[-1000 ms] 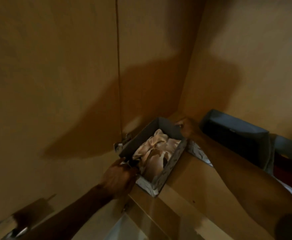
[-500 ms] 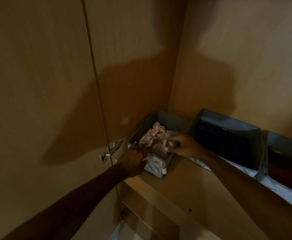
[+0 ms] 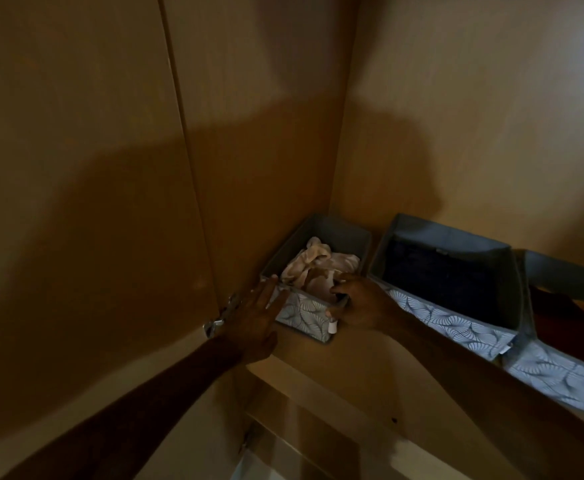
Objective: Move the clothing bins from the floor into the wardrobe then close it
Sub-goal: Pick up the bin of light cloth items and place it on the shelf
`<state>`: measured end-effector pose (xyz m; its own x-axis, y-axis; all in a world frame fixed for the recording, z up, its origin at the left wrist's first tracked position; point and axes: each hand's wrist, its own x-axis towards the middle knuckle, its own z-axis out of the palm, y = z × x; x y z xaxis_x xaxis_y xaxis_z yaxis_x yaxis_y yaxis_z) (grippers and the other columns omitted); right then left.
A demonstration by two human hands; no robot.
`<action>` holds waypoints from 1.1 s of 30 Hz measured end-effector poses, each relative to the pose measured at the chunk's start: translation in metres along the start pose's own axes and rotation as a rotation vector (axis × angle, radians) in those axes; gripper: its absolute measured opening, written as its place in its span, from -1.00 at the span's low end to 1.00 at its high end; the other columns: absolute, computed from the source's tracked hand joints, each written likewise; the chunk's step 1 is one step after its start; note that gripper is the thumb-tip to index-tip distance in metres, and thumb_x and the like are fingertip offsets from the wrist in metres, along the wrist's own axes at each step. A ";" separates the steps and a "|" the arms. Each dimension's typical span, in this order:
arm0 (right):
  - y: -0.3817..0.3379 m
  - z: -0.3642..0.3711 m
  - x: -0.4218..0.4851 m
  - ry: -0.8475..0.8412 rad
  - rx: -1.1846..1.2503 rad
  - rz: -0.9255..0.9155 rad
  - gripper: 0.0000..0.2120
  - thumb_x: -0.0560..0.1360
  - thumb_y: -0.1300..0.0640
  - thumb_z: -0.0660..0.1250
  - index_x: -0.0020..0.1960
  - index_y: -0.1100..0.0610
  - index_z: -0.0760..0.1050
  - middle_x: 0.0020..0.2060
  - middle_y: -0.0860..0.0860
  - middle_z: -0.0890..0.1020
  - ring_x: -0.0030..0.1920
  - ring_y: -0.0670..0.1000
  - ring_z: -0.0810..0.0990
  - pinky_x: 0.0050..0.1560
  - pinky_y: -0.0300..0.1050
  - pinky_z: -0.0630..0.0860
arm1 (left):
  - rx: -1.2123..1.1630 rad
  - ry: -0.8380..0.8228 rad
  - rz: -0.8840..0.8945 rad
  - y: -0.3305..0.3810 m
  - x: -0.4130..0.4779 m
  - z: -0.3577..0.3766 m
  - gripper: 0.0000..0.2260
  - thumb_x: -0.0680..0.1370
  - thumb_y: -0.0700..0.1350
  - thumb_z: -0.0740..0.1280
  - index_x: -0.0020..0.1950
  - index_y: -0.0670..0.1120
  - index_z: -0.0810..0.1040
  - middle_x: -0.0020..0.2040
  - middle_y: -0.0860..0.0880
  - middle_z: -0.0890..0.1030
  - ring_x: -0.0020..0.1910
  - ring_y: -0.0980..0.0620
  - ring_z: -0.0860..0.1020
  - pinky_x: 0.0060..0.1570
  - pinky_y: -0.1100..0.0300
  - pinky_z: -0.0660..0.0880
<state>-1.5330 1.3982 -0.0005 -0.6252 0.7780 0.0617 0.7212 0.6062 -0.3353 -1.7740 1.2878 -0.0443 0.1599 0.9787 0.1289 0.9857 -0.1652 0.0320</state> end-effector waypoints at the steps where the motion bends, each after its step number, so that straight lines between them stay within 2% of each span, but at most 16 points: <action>1: -0.001 -0.002 0.002 -0.017 -0.019 0.014 -0.44 0.33 -0.20 0.44 0.19 0.14 0.59 0.23 0.08 0.55 0.22 0.08 0.53 0.15 -0.03 0.50 | 0.000 -0.031 0.005 0.000 0.004 -0.001 -0.16 0.45 0.13 0.24 0.58 0.04 -0.20 0.60 -0.11 -0.18 0.57 -0.16 -0.09 0.44 -0.18 0.06; 6: 0.005 -0.009 0.013 0.018 -0.204 0.021 -0.52 0.43 -0.12 0.37 0.27 0.10 0.53 0.28 0.11 0.50 0.28 0.12 0.46 0.26 -0.03 0.39 | -0.036 -0.125 0.052 0.000 0.039 0.004 -0.05 0.45 0.17 0.32 0.56 -0.02 -0.31 0.55 -0.22 -0.30 0.54 -0.27 -0.23 0.49 -0.21 -0.01; 11: 0.025 -0.008 0.025 0.084 -0.404 0.081 -0.52 0.49 -0.15 0.23 0.35 0.02 0.44 0.32 0.11 0.48 0.33 0.19 0.39 0.41 0.08 0.11 | -0.122 -0.230 0.042 0.000 0.085 0.009 0.03 0.42 0.10 0.44 0.54 0.04 -0.33 0.55 -0.15 -0.35 0.52 -0.24 -0.32 0.48 -0.26 -0.07; 14: 0.037 -0.005 0.030 0.092 -0.460 0.191 -0.43 0.48 -0.24 0.08 0.43 -0.03 0.35 0.38 0.10 0.43 0.44 0.31 0.20 0.46 0.25 -0.08 | -0.172 -0.257 0.039 -0.001 0.107 0.006 0.04 0.41 0.06 0.46 0.55 0.06 -0.32 0.56 -0.09 -0.34 0.53 -0.17 -0.32 0.49 -0.21 -0.12; 17: 0.044 -0.006 0.039 0.117 -0.466 0.254 -0.40 0.45 -0.25 0.01 0.42 -0.06 0.37 0.35 0.12 0.47 0.48 0.37 0.09 0.44 0.34 -0.19 | -0.177 -0.249 0.048 -0.004 0.125 0.000 0.02 0.44 0.04 0.45 0.55 0.02 -0.31 0.57 -0.06 -0.29 0.55 -0.13 -0.26 0.48 -0.15 -0.13; 25: 0.055 -0.005 0.060 0.096 -0.505 0.320 -0.45 0.53 -0.26 0.05 0.45 -0.06 0.32 0.38 0.09 0.43 0.51 0.35 0.00 0.44 0.39 -0.20 | -0.213 -0.230 0.071 -0.015 0.163 0.007 0.01 0.44 0.08 0.45 0.56 -0.03 -0.27 0.58 -0.09 -0.25 0.56 -0.14 -0.20 0.49 -0.16 0.01; 29: 0.053 -0.007 0.069 0.100 -0.511 0.299 -0.50 0.54 -0.23 0.08 0.42 -0.09 0.34 0.43 0.05 0.39 0.52 0.33 -0.02 0.44 0.38 -0.19 | -0.243 -0.229 0.068 -0.018 0.167 0.011 -0.01 0.46 0.10 0.43 0.55 0.00 -0.29 0.57 -0.10 -0.30 0.56 -0.15 -0.23 0.49 -0.16 0.00; 33: 0.051 -0.006 0.069 0.109 -0.494 0.306 -0.50 0.53 -0.24 0.06 0.41 -0.09 0.36 0.42 0.02 0.39 0.52 0.31 -0.02 0.45 0.38 -0.20 | -0.238 -0.223 0.050 -0.017 0.167 0.016 0.03 0.43 0.10 0.46 0.56 0.02 -0.29 0.57 -0.09 -0.31 0.56 -0.15 -0.23 0.47 -0.17 0.08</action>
<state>-1.5373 1.4839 -0.0083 -0.3518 0.9261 0.1363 0.9336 0.3366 0.1225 -1.7629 1.4562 -0.0394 0.2417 0.9668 -0.0830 0.9404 -0.2123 0.2655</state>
